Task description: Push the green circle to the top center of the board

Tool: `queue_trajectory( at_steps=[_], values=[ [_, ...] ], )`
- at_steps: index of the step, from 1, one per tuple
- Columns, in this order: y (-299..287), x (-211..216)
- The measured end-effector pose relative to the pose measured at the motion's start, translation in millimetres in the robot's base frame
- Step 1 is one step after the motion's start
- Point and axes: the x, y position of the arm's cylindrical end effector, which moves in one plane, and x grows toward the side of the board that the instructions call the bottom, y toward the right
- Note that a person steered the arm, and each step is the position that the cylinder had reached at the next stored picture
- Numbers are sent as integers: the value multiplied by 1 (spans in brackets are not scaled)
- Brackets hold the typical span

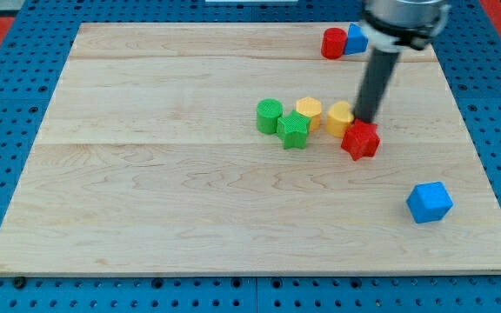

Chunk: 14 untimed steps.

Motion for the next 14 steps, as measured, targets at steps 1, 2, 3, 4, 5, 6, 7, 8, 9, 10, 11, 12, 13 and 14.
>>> queue_trajectory(
  at_steps=[1,2,3,4,5,6,7,8,9,10,11,12,13,14],
  values=[
    [-47,0],
    [-114,6],
    [-116,0],
    [-155,-6],
    [-222,-5],
    [-230,-12],
    [-217,-17],
    [-181,-32],
    [-159,-65],
    [-154,-109],
    [-166,-97],
    [-216,-65],
    [-247,-89],
    [-223,-102]
  ],
)
